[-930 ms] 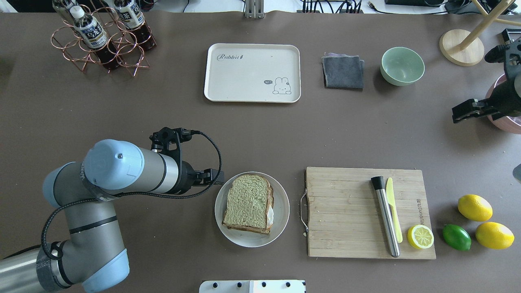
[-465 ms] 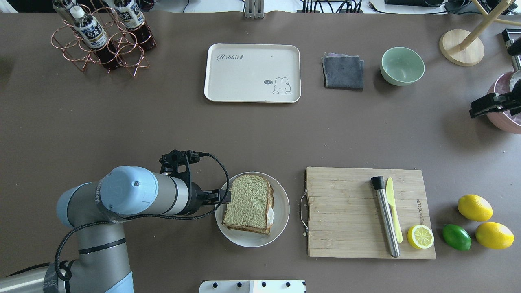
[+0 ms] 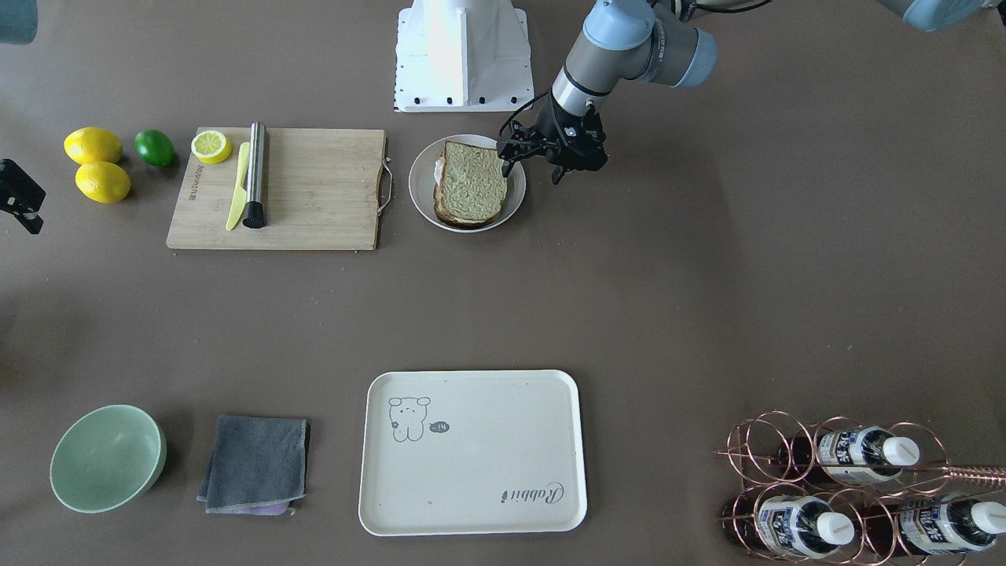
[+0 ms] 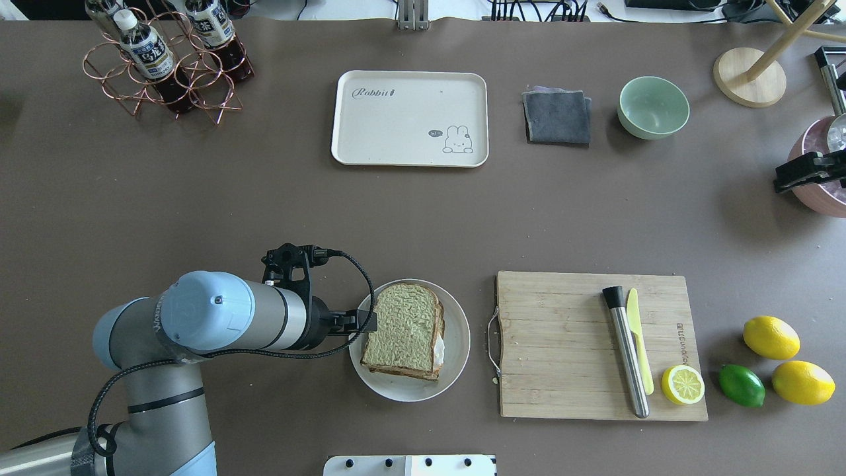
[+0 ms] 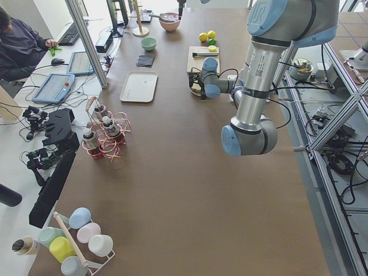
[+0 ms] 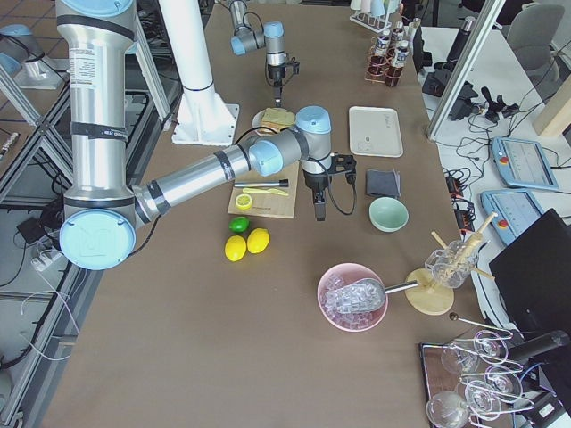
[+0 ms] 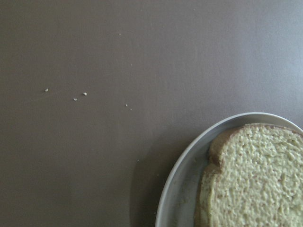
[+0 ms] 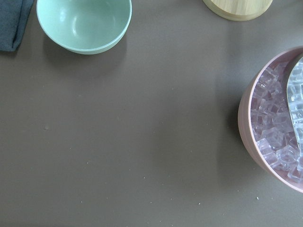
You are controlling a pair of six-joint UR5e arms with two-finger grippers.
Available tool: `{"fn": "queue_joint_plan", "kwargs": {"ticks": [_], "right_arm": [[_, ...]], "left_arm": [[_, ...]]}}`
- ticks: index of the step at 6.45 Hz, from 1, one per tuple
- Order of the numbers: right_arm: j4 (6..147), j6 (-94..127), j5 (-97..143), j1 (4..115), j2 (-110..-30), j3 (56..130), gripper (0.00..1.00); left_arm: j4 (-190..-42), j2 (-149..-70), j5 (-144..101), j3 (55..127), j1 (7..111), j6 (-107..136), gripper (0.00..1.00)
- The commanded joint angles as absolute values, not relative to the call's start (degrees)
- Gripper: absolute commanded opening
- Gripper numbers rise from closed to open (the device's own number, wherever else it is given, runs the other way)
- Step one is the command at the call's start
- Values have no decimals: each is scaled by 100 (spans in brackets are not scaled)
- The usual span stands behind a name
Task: Make sandwich and place on tray
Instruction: 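Grasp the rim of the white plate with the left gripper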
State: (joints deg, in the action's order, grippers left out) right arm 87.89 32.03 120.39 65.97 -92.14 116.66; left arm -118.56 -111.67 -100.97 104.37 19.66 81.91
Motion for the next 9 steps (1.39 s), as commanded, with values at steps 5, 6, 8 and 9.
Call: {"fn": "queue_joint_plan", "kwargs": {"ticks": [5,6,8,9], "right_arm": [[8789,3129,12041,6618,-9263,11680,100],[8789,3120,12041,6618,-9264,11655,100],[8798,3006,12076,6662,-9298,11637,100],[8789,2988,12207,6706,-9342,11637,100]], "left_arm": [[-11953,-11127,-10081,10292,1882,8191,58],[-11979,-11153,-10020,10257,1829,8191,58],[-11979,-11206,-10011,10248,1767,8200,32],[-11979,-11232,-10011,10213,1758,8183,14]]}}
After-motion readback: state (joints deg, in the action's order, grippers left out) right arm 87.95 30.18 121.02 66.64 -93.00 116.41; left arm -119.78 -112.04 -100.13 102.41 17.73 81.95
